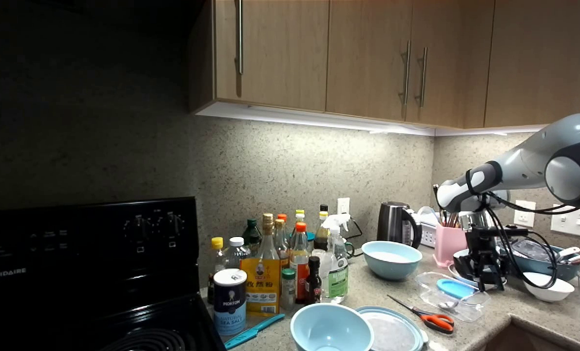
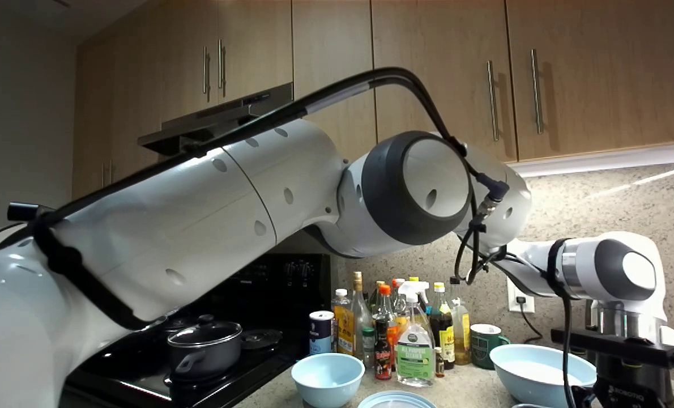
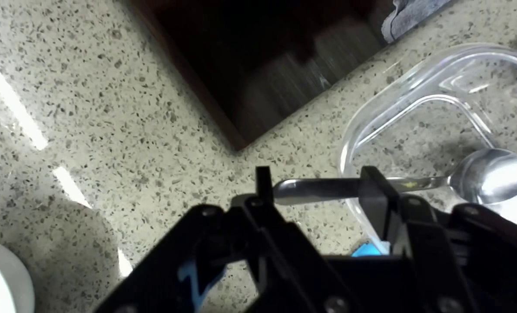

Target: Remove the silver spoon from the clear bowl and place it inside the blue bowl on the left

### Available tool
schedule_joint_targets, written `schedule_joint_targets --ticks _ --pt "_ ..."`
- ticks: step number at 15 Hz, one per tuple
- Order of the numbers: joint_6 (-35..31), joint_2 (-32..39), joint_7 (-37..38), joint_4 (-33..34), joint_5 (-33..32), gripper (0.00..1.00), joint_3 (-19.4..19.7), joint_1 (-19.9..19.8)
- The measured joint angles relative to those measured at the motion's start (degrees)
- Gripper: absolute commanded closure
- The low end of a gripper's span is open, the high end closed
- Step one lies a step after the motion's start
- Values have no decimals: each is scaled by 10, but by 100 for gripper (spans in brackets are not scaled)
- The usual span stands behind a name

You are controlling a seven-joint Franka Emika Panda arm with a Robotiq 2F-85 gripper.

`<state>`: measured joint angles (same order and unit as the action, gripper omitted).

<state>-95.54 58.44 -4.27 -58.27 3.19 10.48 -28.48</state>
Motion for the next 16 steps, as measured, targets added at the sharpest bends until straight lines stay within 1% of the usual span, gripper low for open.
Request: schedule_joint_targets --ticks 4,5,6,7,8,9,13,16 --pt "32 11 0 45 0 93 -4 -8" --pt "38 12 0 54 0 92 -7 -10" --pt "41 12 0 59 0 94 -8 -12" --pt "42 13 0 63 0 93 -9 -13" --pt "43 13 0 66 1 95 -10 -14" --pt "43 13 0 69 1 94 -11 -15" --pt "43 13 0 82 10 95 -15 -21" --pt "33 5 0 86 11 98 -18 -21"
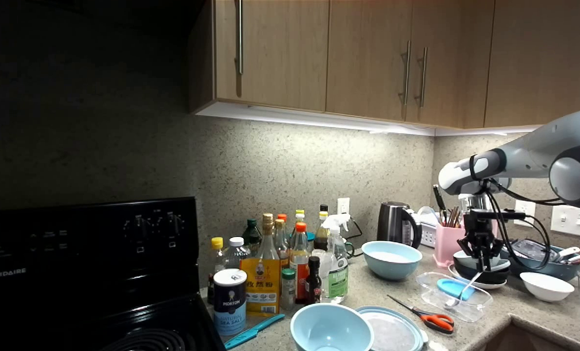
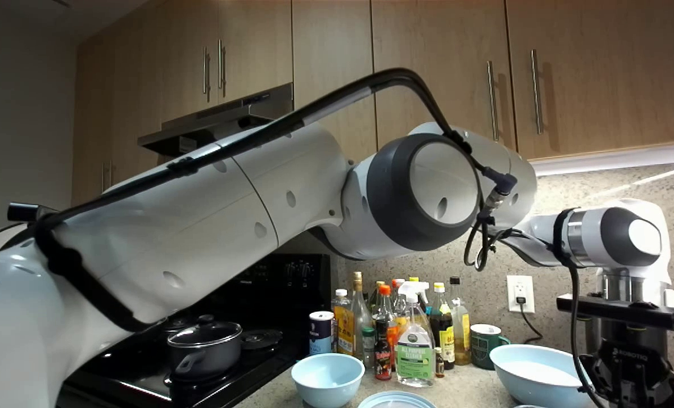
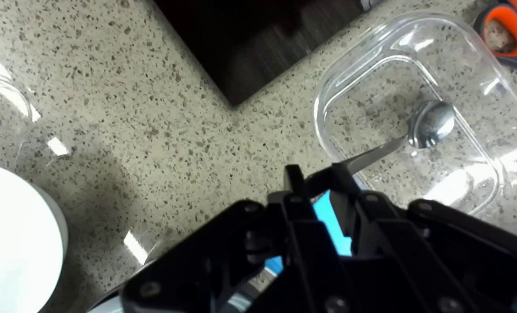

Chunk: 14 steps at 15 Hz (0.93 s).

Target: Remove the silver spoon from the clear bowl and place it inside the blue bowl on the left

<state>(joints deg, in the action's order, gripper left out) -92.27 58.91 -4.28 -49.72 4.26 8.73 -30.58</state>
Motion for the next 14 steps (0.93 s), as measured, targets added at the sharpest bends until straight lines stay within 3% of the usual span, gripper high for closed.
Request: schedule_joint_targets --ticks 5,10,14 --pt "-70 -44 0 -13 0 100 -2 10" --pt "-132 -110 1 -72 0 99 -3 21" --pt "-145 -145 3 -115 0 99 -3 25"
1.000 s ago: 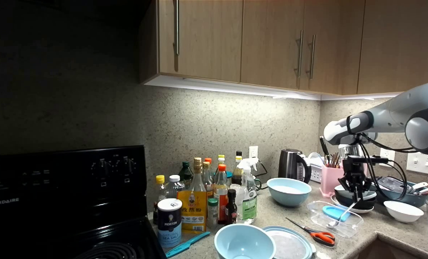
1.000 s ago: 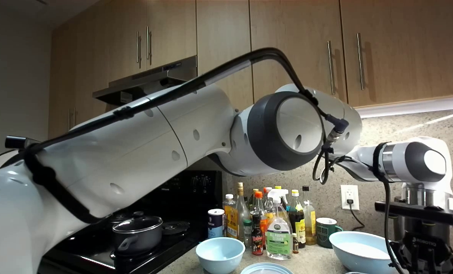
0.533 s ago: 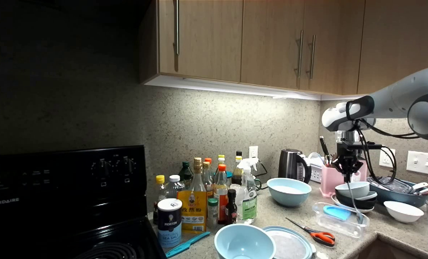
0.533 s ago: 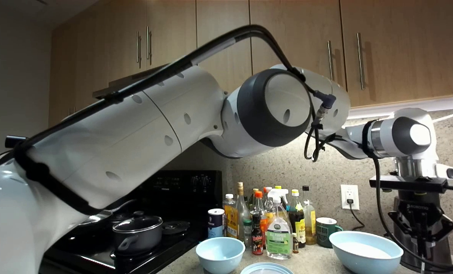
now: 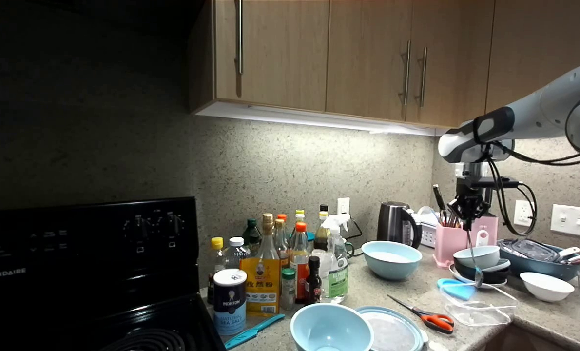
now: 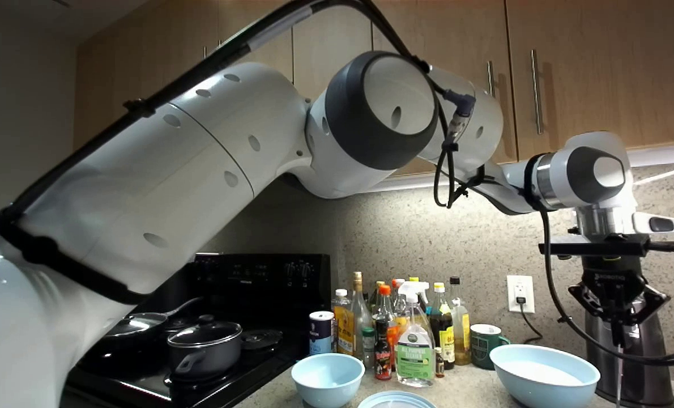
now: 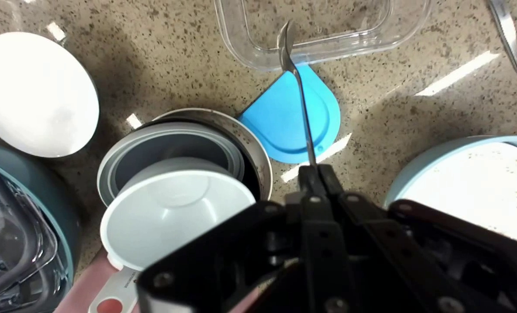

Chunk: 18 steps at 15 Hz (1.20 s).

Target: Remove the silver spoon from the clear bowl and place it inside the blue bowl on the left

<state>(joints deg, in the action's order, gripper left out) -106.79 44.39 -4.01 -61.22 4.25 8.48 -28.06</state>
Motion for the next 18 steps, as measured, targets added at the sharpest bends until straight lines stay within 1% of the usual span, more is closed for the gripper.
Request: schedule_joint_targets --ticks 2,4,8,11,13,15,18 --pt "-4 -13 2 -17 0 99 0 7" --pt "-20 -29 2 -40 -7 99 0 26" --pt "-61 -76 18 -115 -39 99 0 93" --pt "-93 -116 52 -182 -66 99 1 144" --pt "-102 -140 73 -218 -76 99 3 170" --pt "-100 -156 82 -242 -74 99 2 181" --pt "-98 -172 84 -265 -58 99 5 173"
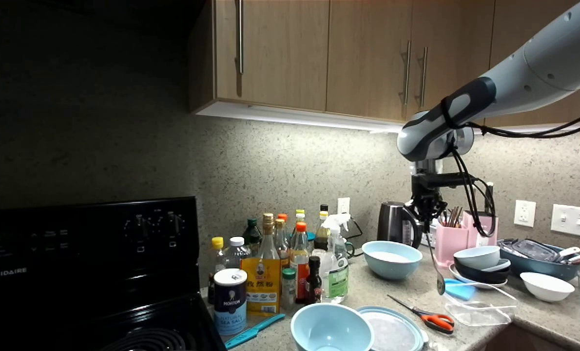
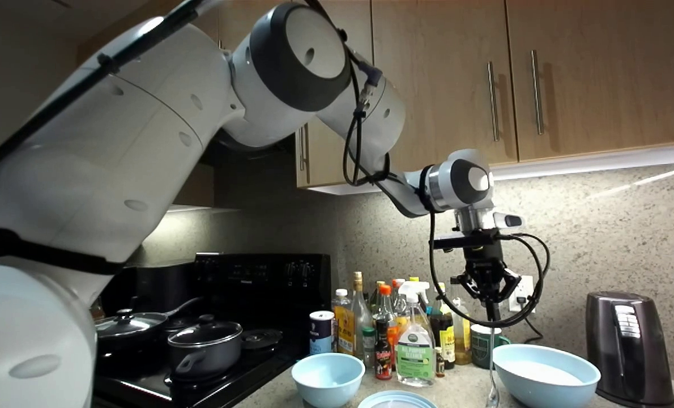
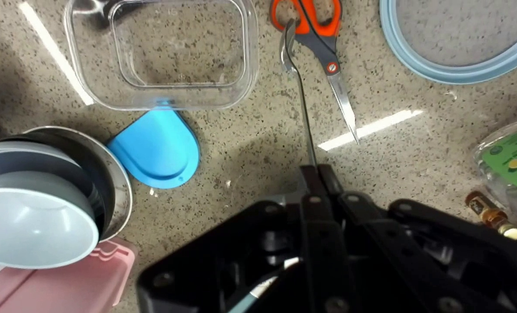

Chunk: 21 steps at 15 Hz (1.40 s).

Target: Remove the silver spoon from the clear bowl and place it inside the blue bowl on the left

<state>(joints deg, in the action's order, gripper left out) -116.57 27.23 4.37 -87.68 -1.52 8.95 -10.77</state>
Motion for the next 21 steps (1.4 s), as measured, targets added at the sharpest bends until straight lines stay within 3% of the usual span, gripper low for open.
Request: schedule_joint_targets --ticks 5,11,21 --pt "32 -6 -11 -9 36 98 2 -34" --pt "34 -4 -9 -3 12 99 2 -20" --pt "51 11 66 24 -228 99 -8 161"
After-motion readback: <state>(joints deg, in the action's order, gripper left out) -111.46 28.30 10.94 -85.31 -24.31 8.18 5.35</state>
